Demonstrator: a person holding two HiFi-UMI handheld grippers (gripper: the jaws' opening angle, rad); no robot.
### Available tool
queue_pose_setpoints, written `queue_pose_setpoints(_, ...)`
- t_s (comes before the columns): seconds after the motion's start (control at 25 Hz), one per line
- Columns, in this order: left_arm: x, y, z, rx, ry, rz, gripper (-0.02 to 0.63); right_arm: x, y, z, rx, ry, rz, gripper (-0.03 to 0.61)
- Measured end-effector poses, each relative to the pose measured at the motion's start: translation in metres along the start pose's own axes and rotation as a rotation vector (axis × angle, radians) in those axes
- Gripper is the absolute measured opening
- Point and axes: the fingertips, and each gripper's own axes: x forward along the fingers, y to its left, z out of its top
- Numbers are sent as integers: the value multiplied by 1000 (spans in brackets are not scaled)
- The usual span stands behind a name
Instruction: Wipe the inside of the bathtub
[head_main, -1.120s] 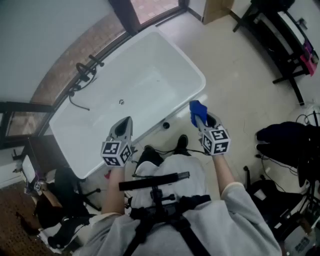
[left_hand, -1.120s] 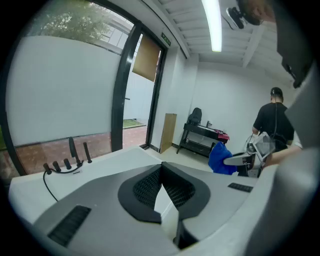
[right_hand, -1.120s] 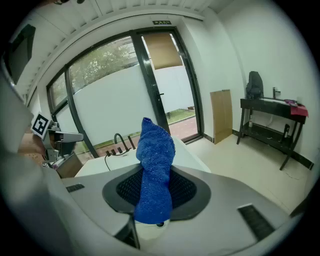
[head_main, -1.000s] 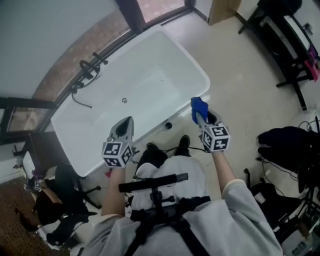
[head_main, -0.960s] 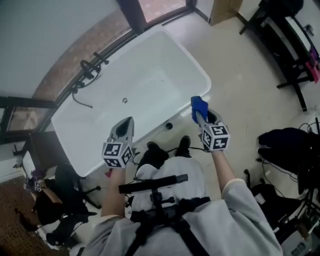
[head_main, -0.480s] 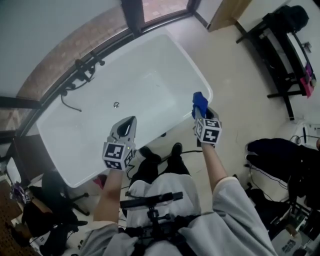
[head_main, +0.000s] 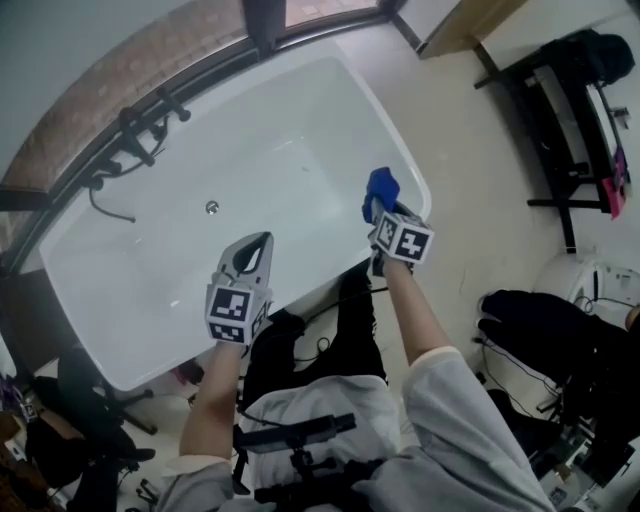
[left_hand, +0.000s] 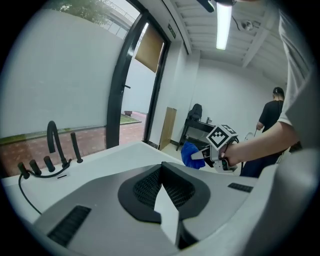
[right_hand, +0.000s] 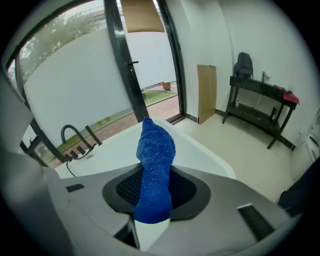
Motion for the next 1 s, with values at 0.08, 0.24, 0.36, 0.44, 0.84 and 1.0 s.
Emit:
queue_pose_setpoints(0.08,21,3,-4,-6,-1,21,2,33,-6,5,57,8,34,129)
queue_pose_setpoints(0.24,65,8,-10,-51,-3,61,2,98,-23,14,172,32,82,129)
queue_pose_setpoints(0.36,101,6,-18,-71,12,78,2,135,-39,21,87,63,60,127)
queue_pose_setpoints(0.44,125,2,-26,-72,22,81,2,152,-51,30,-142,86,-11,129)
queue_pose_setpoints(0.84,207,5,-49,-138,37,56,2,228,-76,51,-229,166,-150,127)
queue_pose_setpoints(1.0,218,16,-57,-151,44,60,2,256,-80,44,14,172,-127,127)
